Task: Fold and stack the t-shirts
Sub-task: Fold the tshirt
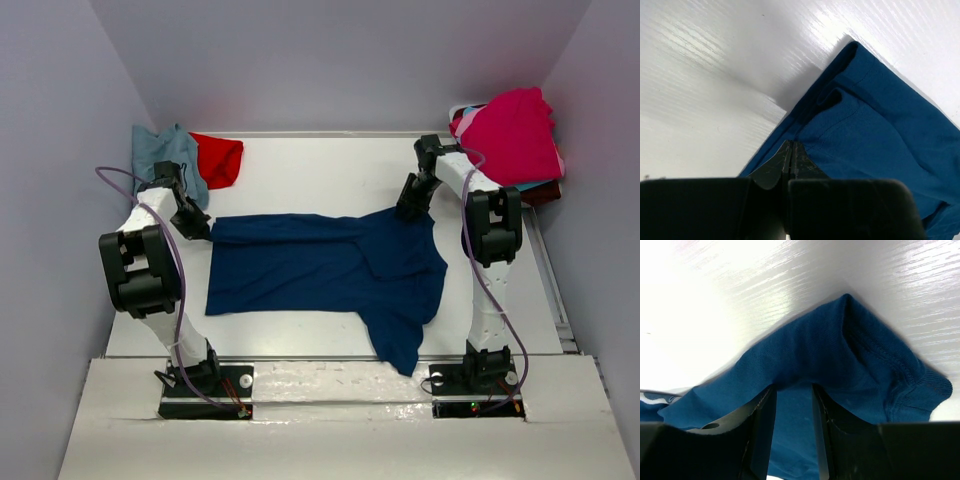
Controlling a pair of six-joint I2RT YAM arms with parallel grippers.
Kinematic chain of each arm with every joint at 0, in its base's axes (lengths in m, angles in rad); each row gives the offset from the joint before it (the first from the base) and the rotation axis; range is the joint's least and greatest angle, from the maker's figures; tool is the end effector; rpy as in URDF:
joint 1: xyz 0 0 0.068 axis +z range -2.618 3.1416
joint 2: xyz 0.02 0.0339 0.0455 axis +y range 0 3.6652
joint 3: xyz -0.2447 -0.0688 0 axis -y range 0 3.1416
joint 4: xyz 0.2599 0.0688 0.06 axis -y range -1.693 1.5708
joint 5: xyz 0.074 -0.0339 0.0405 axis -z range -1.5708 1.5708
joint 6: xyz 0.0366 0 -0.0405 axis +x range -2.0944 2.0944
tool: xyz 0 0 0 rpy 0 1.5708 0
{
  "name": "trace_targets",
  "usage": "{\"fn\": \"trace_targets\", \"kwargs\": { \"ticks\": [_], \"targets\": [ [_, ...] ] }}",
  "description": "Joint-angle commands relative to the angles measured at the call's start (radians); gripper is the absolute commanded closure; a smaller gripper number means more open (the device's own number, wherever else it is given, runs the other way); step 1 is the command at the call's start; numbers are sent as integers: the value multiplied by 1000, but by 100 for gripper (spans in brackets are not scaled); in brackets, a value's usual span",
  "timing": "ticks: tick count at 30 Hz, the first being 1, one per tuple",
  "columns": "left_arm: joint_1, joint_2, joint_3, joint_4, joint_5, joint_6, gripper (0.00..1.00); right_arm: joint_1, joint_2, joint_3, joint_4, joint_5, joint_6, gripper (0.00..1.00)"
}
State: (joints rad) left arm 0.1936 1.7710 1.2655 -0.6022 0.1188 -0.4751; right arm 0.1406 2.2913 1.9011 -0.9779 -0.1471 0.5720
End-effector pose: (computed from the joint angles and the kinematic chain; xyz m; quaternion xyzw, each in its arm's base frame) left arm 0.3682 0.0678 0.1812 -0.3060 0.9223 -0.0893 0.2187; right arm 0.4615 0.0707 0.1461 0.2051 0.9708 0.1037 0.0691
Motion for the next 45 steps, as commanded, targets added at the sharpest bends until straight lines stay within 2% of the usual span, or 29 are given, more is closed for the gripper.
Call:
{"fn": "trace_targets", "kwargs": {
  "ticks": [1, 3, 4, 8, 11, 20, 25, 36, 45],
  "targets": [
    [9, -31, -11, -7, 18, 20, 94, -18, 28, -2, -16, 26, -23, 59],
    [9, -44, -26, 2, 56, 20, 91, -18, 27, 3, -21, 26, -24, 59],
    [9, -47, -29, 5, 64, 21, 81, -18, 27, 4, -21, 24, -23, 59],
    [9, -73, -40, 12, 82, 24, 67, -18, 22, 4, -22, 27, -23, 59],
    [9, -91, -35, -4, 91, 29, 63, -18, 25, 0, -22, 29, -24, 59],
    [0, -137, 32, -56, 78, 41, 62, -18, 23, -4, -22, 26, -24, 59],
    [-48, -107, 126, -79, 30, 75, 62, -18, 19, 9, -31, 30, -31, 55],
    [-144, 185, 351, -88, 91, 93, 64, -18, -13, 26, -50, 24, -32, 48],
    [-180, 217, 285, -56, 55, 96, 64, -18, -27, 9, -47, 21, -34, 48]
  ]
}}
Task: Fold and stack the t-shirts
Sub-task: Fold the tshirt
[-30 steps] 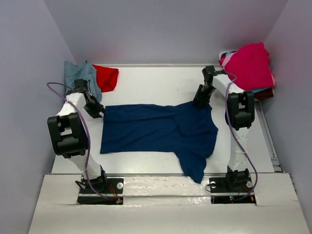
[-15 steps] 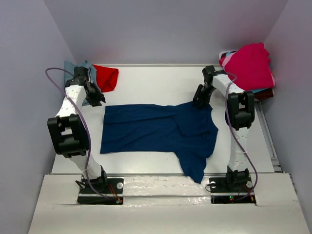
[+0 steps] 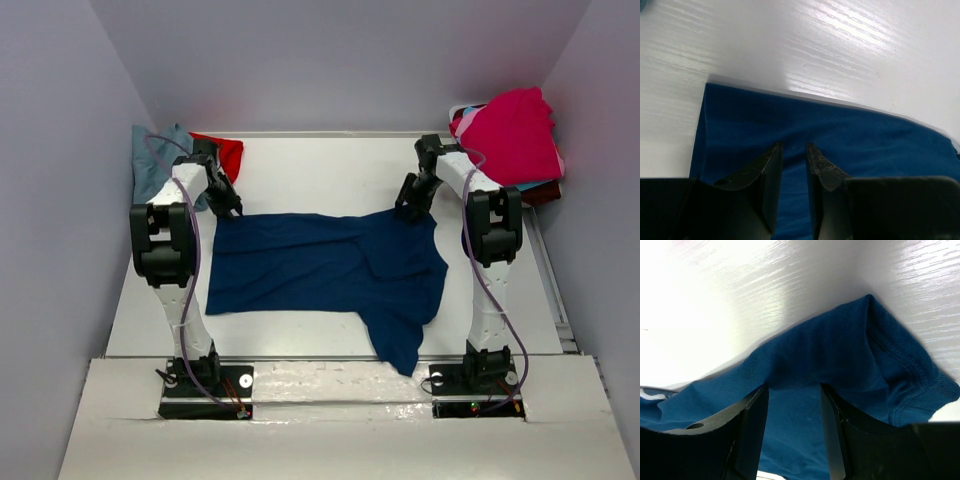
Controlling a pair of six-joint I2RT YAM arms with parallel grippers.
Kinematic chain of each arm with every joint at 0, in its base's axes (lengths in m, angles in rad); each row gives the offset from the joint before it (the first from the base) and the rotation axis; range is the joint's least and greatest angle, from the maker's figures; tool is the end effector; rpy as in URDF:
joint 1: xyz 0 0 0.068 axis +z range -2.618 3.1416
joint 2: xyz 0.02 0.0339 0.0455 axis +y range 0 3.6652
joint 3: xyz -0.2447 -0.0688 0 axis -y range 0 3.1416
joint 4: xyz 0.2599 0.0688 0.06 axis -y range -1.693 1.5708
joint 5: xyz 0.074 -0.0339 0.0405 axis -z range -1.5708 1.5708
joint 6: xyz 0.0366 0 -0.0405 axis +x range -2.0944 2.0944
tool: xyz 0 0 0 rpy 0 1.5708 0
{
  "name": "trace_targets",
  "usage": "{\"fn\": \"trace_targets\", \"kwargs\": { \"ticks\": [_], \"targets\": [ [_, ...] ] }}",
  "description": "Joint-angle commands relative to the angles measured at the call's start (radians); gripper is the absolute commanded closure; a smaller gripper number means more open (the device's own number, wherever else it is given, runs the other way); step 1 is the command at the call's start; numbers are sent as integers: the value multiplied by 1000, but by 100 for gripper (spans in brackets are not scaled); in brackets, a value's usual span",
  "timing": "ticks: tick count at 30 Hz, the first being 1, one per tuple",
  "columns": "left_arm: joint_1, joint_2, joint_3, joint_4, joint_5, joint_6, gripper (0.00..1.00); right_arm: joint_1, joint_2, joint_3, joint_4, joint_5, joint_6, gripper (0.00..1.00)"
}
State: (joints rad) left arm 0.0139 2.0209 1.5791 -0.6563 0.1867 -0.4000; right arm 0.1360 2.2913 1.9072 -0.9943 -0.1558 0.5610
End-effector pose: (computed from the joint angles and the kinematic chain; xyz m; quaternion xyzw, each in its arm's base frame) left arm 0.4372 -0.0007 0.1790 -0.1775 0.9518 -0.1337 0.2114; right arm 0.4609 0.0688 0.1475 0.2020 0.9716 0.1055 0.0635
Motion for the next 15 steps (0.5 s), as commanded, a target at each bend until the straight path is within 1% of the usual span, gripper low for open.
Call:
{"fn": "trace_targets", "kwargs": {
  "ticks": [1, 9, 15],
  "targets": [
    [0, -36, -39, 1, -16, 24, 64, -13, -29, 1, -29, 29, -23, 48],
    [0, -56, -119, 9, -41, 33, 64, -13, -52, 4, -46, 15, -23, 48],
    [0, -41, -123, 7, -61, 35, 63, -13, -72, 27, -61, 29, -30, 48]
  ]
}}
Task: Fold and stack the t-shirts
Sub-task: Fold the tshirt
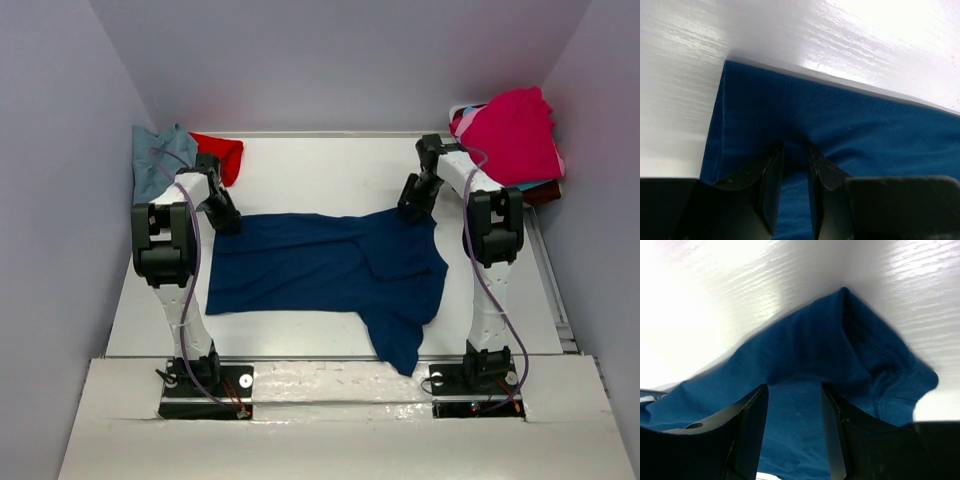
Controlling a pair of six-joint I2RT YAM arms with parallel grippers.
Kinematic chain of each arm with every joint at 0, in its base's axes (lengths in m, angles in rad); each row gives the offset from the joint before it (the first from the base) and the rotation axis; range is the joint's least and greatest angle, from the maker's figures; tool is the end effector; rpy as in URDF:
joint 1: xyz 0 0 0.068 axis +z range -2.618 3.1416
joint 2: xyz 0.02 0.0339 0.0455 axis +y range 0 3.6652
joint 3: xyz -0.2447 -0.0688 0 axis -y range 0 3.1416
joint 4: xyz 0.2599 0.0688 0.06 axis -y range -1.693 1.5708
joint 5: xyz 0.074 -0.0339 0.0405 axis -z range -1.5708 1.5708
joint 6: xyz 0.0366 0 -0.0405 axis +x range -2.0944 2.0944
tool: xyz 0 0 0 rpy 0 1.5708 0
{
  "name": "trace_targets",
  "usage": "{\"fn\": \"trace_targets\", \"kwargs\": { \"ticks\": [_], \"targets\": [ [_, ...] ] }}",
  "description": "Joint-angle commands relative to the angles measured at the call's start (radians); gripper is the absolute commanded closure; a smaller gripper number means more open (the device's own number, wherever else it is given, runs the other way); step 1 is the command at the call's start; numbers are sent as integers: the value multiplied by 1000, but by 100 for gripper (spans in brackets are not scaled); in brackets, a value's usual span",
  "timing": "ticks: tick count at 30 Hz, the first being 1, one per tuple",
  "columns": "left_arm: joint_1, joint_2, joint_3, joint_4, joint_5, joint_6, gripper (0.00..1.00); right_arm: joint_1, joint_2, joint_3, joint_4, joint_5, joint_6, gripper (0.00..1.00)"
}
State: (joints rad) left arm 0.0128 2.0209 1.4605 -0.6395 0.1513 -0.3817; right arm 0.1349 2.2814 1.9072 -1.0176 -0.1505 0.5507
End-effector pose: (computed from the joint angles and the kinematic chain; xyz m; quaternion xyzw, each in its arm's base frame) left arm 0.4185 -0.0002 0.1438 -0.1784 0.9638 -0.1067 0.1671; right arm 0.4581 0.0677 0.1514 0.1984 0.9732 0.1005 0.0588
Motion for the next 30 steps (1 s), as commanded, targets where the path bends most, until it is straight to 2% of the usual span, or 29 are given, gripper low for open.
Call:
{"fn": "trace_targets", "kwargs": {
  "ticks": [1, 11, 18, 30],
  "targets": [
    [1, -28, 3, -9, -27, 17, 63, -12, -53, 29, -38, 23, -21, 48],
    [1, 88, 121, -40, -45, 23, 63, -12, 44, 115, -61, 12, -43, 48],
    [1, 174, 204, -63, -53, 21, 54, -12, 130, 217, -102, 9, -61, 48],
    [1, 312, 420, -140, -70, 47, 48, -43, 279, 411, -156, -18, -67, 48]
  ]
}}
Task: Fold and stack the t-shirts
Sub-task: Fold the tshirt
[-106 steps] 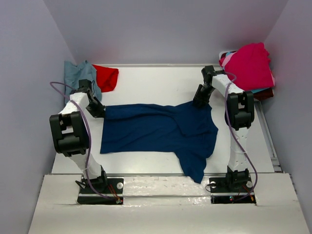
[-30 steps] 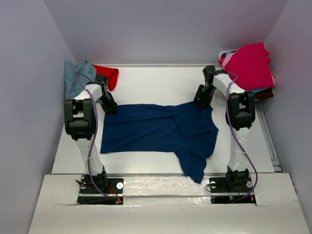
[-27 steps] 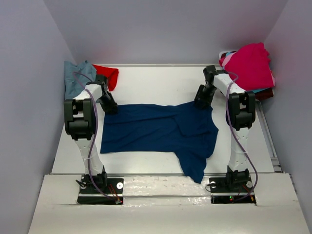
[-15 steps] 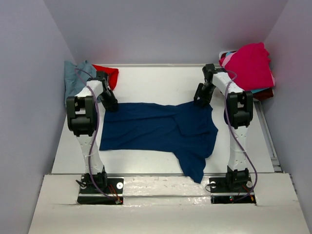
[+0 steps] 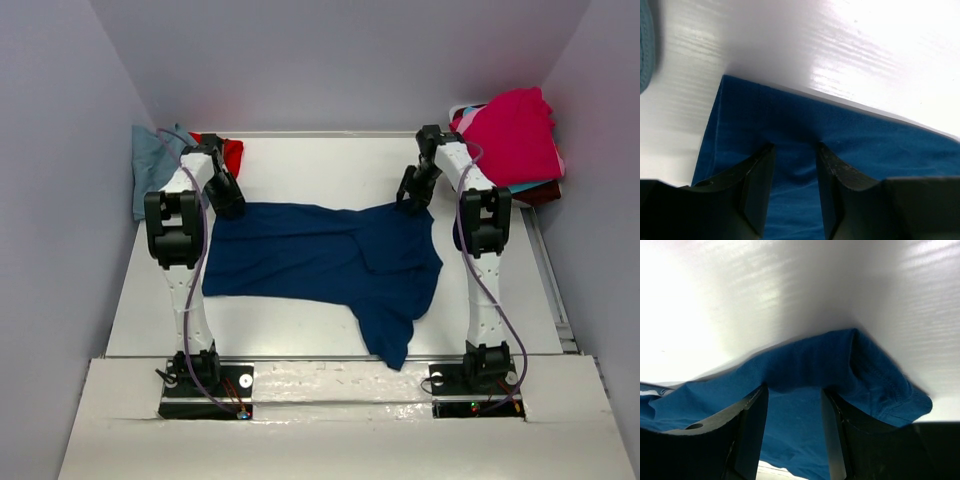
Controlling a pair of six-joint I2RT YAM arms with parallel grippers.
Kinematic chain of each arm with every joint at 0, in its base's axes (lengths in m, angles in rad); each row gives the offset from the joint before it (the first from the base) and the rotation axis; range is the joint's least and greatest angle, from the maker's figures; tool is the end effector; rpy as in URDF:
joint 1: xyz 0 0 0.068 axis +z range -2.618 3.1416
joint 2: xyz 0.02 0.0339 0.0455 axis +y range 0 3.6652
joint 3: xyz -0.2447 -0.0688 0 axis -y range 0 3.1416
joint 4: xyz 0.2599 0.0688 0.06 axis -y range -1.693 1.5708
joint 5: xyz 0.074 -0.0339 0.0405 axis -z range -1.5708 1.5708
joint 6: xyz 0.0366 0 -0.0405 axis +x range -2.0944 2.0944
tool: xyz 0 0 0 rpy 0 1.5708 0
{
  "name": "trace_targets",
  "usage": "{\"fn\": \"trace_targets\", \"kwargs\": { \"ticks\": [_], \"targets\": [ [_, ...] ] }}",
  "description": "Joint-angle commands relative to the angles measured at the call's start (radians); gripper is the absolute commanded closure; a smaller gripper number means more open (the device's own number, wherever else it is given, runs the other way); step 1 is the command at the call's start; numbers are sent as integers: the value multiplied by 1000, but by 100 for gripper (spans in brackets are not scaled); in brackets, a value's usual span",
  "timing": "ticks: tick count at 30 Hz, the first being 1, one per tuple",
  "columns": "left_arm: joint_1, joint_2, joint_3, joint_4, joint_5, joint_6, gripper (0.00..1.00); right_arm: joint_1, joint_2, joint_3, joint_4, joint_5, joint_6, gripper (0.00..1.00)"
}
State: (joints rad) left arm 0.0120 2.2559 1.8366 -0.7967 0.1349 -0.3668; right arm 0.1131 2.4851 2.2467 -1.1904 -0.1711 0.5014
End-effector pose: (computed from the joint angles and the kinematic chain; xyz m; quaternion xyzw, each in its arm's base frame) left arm 0.4750 0.0008 0.1486 -0.1732 0.9667 -0.0964 0.1616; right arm 0.4923 0.0622 0.1508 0.1858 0.9763 0.1026 0.0416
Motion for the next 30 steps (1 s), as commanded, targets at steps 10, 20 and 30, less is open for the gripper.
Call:
{"fn": "trace_targets", "kwargs": {
  "ticks": [10, 20, 30],
  "targets": [
    [2, 116, 144, 68, -40, 32, 37, -58, 133, 180, 87, -80, -17, 48],
    [-7, 94, 176, 189, -31, 40, 35, -67, 95, 198, 232, -111, -24, 43],
    [-7, -48, 84, 436, -27, 42, 33, -76, 14, 194, 331, -120, -41, 37]
  ]
}}
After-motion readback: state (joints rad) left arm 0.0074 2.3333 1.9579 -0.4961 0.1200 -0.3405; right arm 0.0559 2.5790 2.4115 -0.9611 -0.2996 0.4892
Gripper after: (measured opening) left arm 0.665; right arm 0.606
